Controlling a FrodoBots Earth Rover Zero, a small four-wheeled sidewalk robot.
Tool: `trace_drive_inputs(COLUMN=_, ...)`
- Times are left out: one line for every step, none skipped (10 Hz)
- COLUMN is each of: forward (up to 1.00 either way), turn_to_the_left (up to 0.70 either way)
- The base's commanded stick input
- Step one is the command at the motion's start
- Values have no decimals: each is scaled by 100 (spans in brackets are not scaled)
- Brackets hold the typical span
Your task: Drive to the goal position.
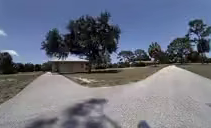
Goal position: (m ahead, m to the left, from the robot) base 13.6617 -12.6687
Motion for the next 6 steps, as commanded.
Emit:
trace_drive_inputs(forward=100, turn_to_the_left=0)
trace_drive_inputs(forward=100, turn_to_the_left=-2)
trace_drive_inputs(forward=100, turn_to_the_left=-18)
trace_drive_inputs(forward=100, turn_to_the_left=-34)
trace_drive_inputs(forward=100, turn_to_the_left=-40)
trace_drive_inputs(forward=100, turn_to_the_left=-40)
